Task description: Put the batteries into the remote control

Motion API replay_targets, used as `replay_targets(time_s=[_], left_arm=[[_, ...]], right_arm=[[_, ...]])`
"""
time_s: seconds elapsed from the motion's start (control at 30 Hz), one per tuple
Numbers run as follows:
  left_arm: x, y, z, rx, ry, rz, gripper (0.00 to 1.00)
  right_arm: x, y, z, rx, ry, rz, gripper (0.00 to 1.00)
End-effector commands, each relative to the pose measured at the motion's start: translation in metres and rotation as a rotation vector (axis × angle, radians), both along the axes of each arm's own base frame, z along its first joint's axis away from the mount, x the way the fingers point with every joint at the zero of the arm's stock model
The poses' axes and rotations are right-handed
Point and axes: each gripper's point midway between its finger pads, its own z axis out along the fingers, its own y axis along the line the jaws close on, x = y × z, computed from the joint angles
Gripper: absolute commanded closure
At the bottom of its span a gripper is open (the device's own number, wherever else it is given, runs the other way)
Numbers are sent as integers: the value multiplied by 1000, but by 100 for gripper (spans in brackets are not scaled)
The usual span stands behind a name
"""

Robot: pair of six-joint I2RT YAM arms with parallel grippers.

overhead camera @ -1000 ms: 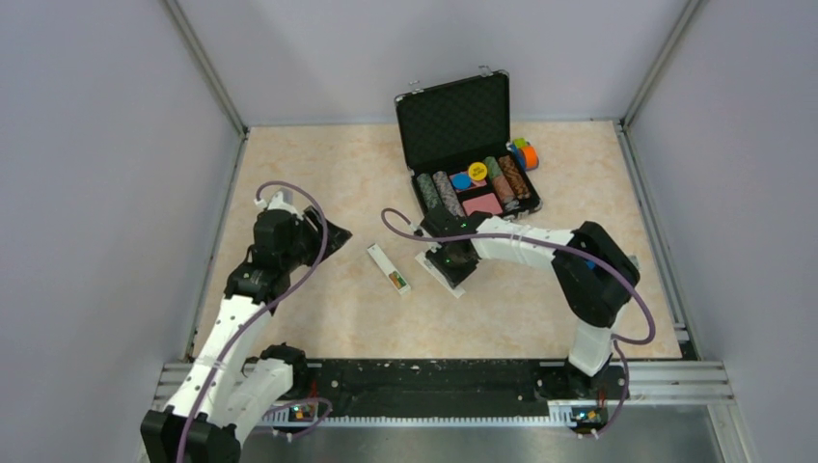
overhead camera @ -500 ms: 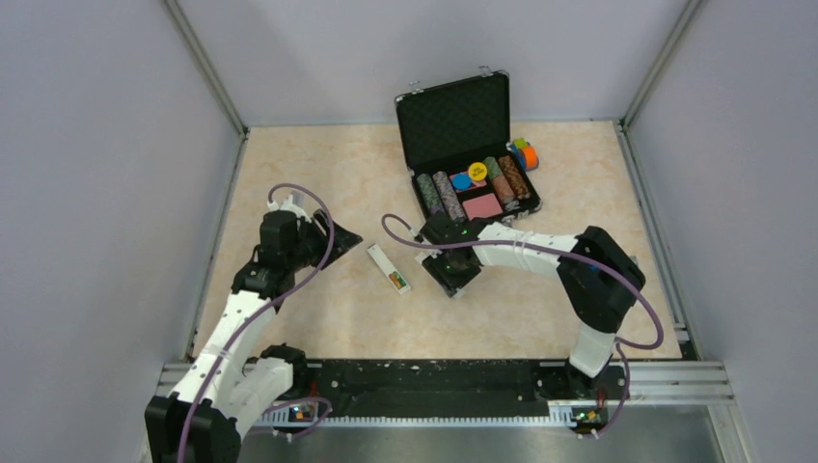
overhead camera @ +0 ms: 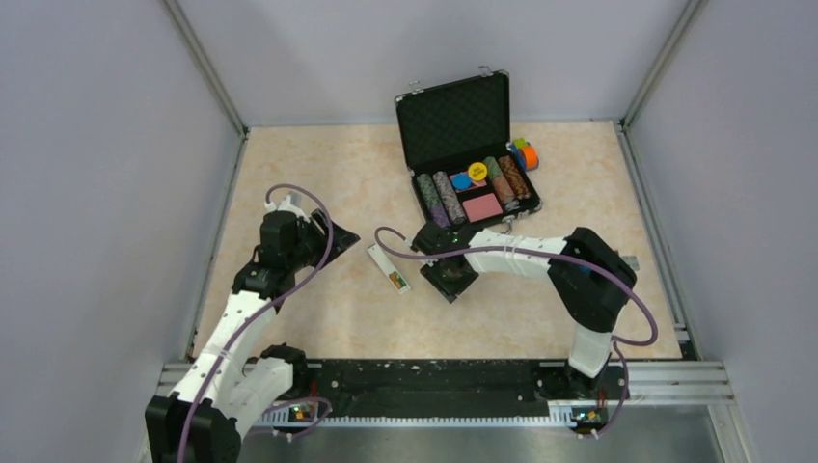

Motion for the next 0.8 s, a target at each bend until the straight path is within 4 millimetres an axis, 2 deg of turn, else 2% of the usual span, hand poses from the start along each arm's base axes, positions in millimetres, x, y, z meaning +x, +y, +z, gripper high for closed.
replay_targets(time_s=[0.0, 0.27, 0.57, 0.67, 0.77], left_arm=[[10, 5, 11, 26, -60, 22, 42], [12, 7, 12, 34, -67, 27, 42], [12, 4, 10, 27, -56, 17, 42], [12, 1, 8, 13, -48, 7, 42], [12, -6, 8, -20, -40, -21, 42]], right_arm=[[9, -6, 1, -38, -51, -13, 53], [5, -4, -8, 13, 23, -41, 54], [-6, -10, -22, 23, 106, -69, 63], [-5, -12, -24, 16, 96, -78, 70], [2, -12, -20, 28, 51, -92, 72]])
